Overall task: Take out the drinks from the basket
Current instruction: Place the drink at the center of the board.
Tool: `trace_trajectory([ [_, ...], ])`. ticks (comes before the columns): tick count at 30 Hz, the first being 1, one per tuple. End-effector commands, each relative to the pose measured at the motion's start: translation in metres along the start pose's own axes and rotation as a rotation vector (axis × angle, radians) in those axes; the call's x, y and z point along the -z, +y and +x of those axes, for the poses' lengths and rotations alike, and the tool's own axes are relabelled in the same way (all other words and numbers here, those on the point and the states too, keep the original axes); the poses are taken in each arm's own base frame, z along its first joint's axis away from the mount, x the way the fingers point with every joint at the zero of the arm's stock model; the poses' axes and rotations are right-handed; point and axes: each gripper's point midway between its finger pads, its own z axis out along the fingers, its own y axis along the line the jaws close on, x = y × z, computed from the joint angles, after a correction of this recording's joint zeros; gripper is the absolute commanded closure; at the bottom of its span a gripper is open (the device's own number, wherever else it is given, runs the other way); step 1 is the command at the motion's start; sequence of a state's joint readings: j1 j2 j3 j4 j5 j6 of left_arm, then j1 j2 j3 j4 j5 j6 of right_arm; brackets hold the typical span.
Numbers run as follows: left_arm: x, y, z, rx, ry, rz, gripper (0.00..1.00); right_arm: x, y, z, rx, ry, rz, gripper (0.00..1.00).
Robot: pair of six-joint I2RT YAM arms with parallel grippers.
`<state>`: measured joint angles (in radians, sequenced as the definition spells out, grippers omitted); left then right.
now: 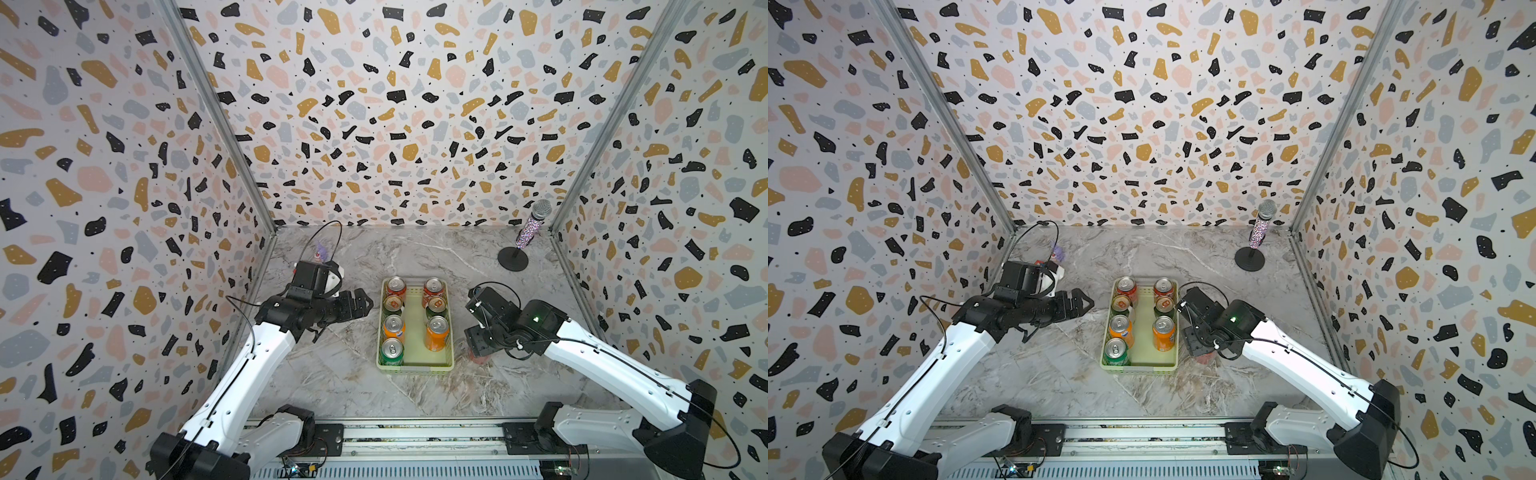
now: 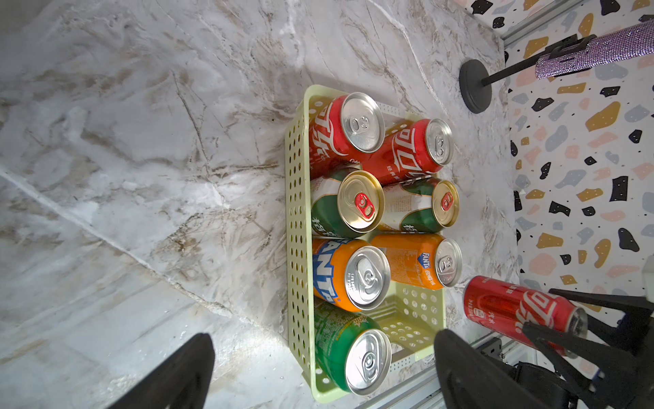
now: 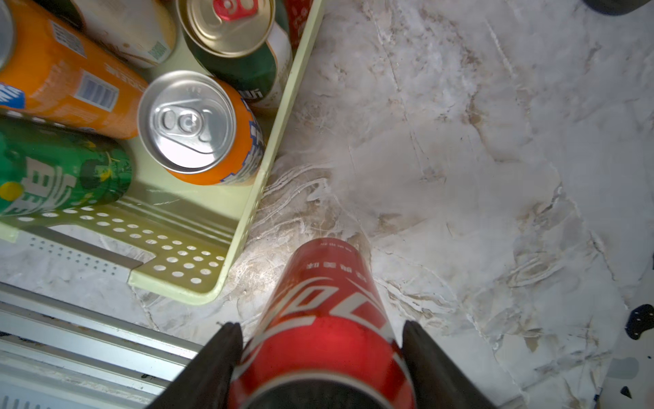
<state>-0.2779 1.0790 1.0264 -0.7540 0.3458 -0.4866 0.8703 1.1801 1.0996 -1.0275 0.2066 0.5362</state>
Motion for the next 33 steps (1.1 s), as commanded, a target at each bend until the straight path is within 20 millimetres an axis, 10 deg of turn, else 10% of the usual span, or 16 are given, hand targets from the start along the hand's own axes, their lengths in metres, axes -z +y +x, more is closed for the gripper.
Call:
trace_trajectory([
  [1, -0.005, 0.004, 0.000, -0.026, -0.020, -0.007, 0.00, -0.002, 0.008, -0.021, -0.079, -0.105, -0.041, 0.99],
  [25, -0.012, 0.019, 0.006, -0.013, -0.011, -0.065, 0.00, -0.062, 0.007, 0.012, -0.181, -0.057, -0.023, 0.97],
  [33, -0.012, 0.020, 0.009, -0.006, -0.010, -0.066, 0.00, -0.069, 0.009, 0.021, -0.214, -0.041, -0.048, 0.76],
])
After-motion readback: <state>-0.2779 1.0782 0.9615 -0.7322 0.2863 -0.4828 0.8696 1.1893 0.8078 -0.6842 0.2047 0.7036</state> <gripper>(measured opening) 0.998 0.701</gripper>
